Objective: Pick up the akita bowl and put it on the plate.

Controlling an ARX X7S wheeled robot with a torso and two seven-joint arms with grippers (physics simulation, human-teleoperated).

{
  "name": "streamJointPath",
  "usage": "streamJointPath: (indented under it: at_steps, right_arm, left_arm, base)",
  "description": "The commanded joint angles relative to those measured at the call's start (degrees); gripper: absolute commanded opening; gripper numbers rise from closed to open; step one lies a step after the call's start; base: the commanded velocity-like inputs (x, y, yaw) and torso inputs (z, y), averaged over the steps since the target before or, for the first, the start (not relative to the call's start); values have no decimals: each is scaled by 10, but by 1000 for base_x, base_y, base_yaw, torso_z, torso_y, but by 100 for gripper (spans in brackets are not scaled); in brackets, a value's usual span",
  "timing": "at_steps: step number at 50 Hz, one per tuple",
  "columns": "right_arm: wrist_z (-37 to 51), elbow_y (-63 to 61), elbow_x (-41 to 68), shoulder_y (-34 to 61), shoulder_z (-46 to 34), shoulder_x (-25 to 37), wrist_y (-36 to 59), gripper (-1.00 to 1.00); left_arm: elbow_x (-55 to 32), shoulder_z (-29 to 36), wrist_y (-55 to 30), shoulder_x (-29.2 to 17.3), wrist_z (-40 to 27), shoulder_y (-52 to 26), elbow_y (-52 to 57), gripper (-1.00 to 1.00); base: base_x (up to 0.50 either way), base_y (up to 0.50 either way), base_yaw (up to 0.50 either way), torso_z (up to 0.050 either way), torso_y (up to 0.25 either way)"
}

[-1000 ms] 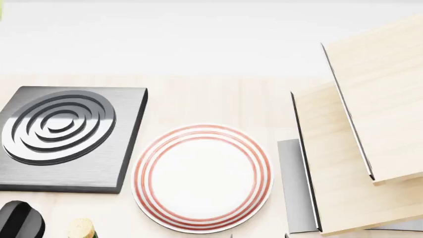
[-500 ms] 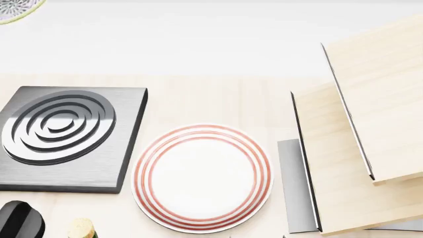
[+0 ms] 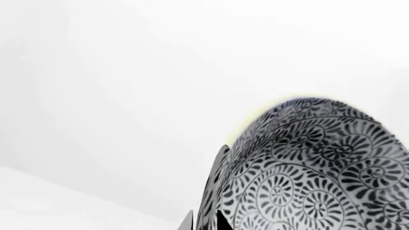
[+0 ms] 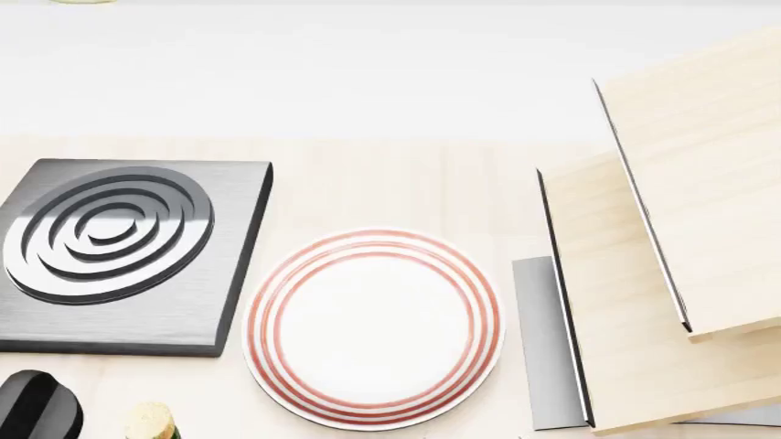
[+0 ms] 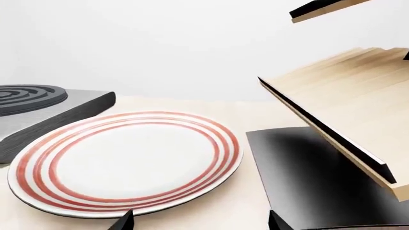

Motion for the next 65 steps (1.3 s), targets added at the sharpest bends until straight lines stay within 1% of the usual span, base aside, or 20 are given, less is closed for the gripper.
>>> streamJointPath:
  at_steps: [1,5,8,13,15,19,24,40,49,57,60,65]
  right_arm:
    - [-1,8,0,1,-5,-2,-3,100]
    - [-3,13,-1,2,-7,-4,-5,100]
    - [-3,18,-2,3,-10,-6,-8,100]
    - [-5,28,-3,4,-12,-8,-12,100]
    - [-5,30,-3,5,-12,-8,-13,100]
    - [-5,37,-4,7,-14,-10,-16,100]
    - [-8,49,-3,11,-16,-14,-20,100]
    - [-9,54,1,12,-20,-14,-21,100]
    - [-9,56,2,13,-22,-13,-23,100]
    - [-9,65,1,16,-24,-16,-26,100]
    - [-10,73,1,18,-25,-18,-30,100]
    - [-11,83,0,20,-27,-21,-34,100]
  left_arm:
    - [-49,-25,-23,49,12,-40,-83,-100]
    - [-88,-53,-39,66,3,-41,-102,-100]
    - [-95,-55,-47,70,-3,-42,-105,-100]
    - [-136,-74,-89,77,-17,-42,-111,-100]
    - [-139,-72,-93,78,-17,-41,-110,-100]
    - [-166,-94,-104,84,-24,-44,-132,-100]
    - [-171,-96,-107,87,-32,-45,-151,-100]
    - [-144,-55,-112,100,-26,-66,-226,-100]
    - [-137,-38,-122,102,-29,-68,-240,-100]
    - [-134,-27,-124,106,-21,-74,-267,-100]
    - [-130,-17,-137,108,-15,-77,-286,-100]
    - [-123,-6,-130,113,-6,-73,-302,-100]
  base:
    - [0,0,0,0,0]
    - [0,0,0,0,0]
    - [0,0,0,0,3]
    - [0,0,0,0,0]
    - [0,0,0,0,0]
    - [0,0,0,0,0]
    - [0,0,0,0,0]
    - [0,0,0,0,1]
    - [0,0,0,0,1]
    - [0,0,0,0,0]
    - [0,0,0,0,0]
    - [0,0,0,0,0]
